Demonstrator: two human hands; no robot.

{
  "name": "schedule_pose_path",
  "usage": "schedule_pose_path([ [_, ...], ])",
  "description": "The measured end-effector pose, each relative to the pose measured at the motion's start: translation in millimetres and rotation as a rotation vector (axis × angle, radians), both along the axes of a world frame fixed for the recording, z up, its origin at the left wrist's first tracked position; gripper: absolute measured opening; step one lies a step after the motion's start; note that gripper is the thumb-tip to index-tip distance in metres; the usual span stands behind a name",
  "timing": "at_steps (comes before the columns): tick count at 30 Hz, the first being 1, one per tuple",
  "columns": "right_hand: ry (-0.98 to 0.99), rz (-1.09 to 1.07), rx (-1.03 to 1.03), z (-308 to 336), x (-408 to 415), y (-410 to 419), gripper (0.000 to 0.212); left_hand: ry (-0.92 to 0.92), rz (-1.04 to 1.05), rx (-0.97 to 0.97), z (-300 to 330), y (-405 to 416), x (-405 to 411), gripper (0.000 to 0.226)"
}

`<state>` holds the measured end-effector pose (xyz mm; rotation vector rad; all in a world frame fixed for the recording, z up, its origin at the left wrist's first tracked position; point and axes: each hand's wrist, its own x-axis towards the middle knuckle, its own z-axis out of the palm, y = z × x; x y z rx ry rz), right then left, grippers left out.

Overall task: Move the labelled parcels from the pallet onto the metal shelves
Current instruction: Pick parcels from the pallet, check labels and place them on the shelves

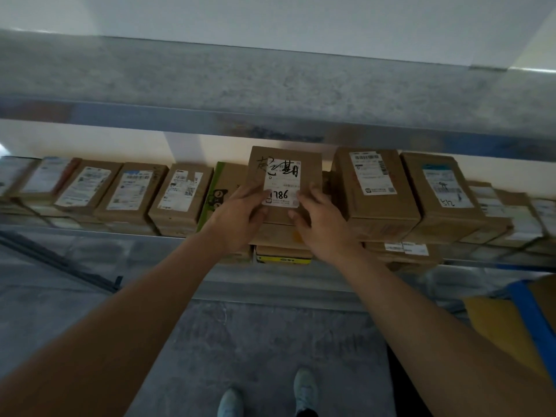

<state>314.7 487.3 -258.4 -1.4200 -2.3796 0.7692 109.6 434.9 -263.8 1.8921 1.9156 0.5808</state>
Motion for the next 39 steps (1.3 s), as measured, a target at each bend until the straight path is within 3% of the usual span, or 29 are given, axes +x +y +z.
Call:
schedule_pose_path([
  [21,-0.004,-0.110,0.117,56,-25,-102,0.047,0.043,-0.192,0.103,40,-69,-40,0.046],
  [39,-0.030,-0.244,0.207,90,30,-186,0.052,-0.023,-0.302,0.170,69,-121,11,0.048],
])
